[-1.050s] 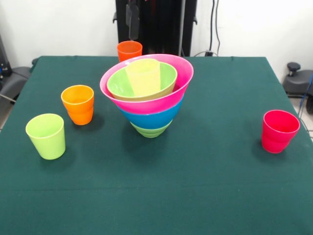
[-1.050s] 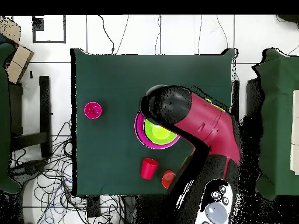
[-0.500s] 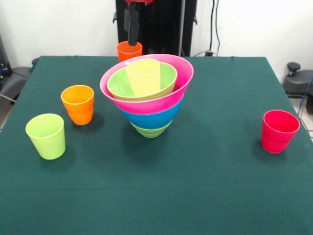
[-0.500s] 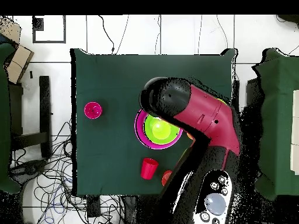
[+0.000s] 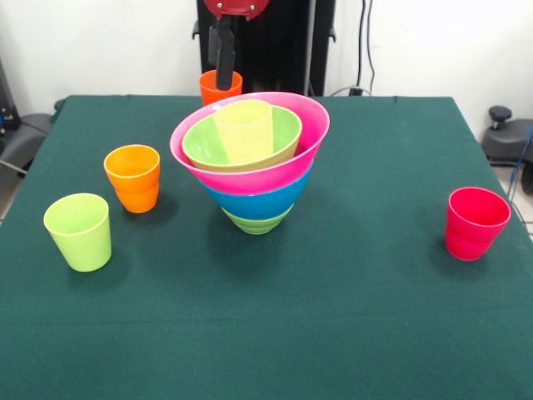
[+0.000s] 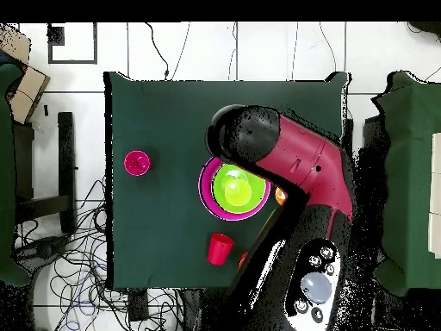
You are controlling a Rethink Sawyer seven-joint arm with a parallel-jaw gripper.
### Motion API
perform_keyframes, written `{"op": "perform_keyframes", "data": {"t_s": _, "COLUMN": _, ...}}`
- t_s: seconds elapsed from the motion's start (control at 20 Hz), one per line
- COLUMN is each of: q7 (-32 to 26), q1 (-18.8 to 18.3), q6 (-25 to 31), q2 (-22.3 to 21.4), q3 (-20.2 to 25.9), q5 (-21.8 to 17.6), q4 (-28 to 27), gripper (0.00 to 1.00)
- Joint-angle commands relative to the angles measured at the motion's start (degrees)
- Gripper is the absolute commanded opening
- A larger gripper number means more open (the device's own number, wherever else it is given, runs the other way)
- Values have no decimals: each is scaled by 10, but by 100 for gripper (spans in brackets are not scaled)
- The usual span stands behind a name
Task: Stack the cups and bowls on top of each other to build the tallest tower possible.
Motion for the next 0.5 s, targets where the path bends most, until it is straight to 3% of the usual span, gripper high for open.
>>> {"op": "perform_keyframes", "data": {"t_s": 0.05, "q7": -64, "q1": -19, "q6": 51, "q2": 36, "q3": 72, "q5": -50, "q4": -16, "gripper": 100}}
{"op": "perform_keyframes", "data": {"t_s": 0.5, "q7": -97, "q1": -41, "q6": 35, "q2": 39, "q3": 88, "q5": -70, "q4": -24, "gripper": 100}}
